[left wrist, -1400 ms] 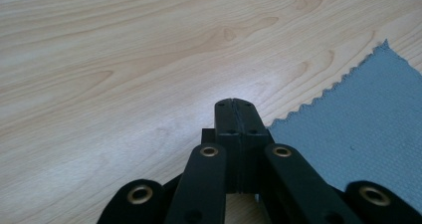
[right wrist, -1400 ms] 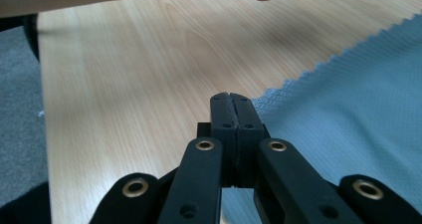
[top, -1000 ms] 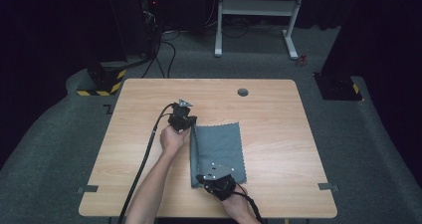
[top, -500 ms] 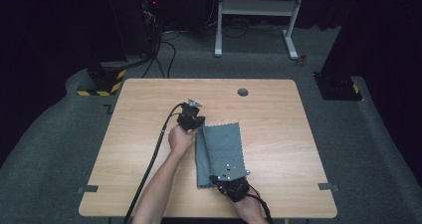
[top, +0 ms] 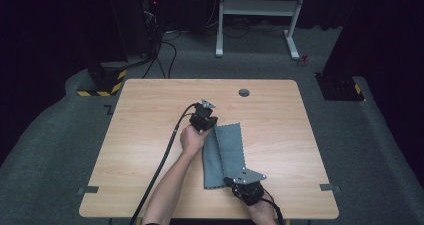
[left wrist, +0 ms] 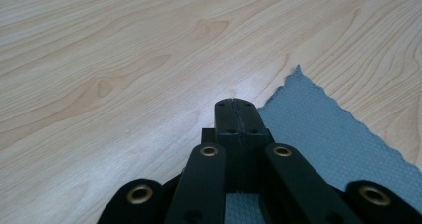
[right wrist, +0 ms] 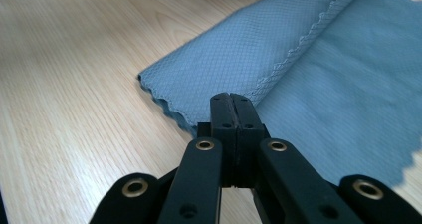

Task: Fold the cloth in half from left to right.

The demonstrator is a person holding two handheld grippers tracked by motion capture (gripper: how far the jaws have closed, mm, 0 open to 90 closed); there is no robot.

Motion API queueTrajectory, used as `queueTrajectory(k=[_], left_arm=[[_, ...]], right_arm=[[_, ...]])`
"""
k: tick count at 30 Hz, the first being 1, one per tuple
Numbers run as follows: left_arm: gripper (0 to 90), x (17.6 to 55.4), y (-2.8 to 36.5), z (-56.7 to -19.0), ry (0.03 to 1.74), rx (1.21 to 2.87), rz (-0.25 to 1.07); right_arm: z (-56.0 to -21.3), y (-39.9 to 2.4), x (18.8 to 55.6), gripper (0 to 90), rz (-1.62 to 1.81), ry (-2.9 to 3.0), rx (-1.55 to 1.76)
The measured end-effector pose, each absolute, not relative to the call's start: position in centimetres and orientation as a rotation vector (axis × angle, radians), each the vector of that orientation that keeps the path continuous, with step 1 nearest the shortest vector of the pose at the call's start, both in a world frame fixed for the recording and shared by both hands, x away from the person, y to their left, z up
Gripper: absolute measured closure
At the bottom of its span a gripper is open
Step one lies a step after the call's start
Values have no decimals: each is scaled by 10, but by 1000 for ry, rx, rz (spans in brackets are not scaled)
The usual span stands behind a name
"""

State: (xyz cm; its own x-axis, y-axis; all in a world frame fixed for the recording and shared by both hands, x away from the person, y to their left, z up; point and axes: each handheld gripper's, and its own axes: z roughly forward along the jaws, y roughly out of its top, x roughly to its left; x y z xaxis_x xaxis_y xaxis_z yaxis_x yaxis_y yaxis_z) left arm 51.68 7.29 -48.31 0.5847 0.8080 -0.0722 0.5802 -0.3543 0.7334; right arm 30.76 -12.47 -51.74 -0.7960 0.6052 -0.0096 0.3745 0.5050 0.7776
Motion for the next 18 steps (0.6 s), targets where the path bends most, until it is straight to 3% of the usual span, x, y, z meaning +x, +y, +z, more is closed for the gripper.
queueTrajectory(k=[18], left_arm=[[900, 524, 38, -480, 1052, 2079, 372]], right_arm=[[-519, -149, 303, 900, 1171, 2428, 886]])
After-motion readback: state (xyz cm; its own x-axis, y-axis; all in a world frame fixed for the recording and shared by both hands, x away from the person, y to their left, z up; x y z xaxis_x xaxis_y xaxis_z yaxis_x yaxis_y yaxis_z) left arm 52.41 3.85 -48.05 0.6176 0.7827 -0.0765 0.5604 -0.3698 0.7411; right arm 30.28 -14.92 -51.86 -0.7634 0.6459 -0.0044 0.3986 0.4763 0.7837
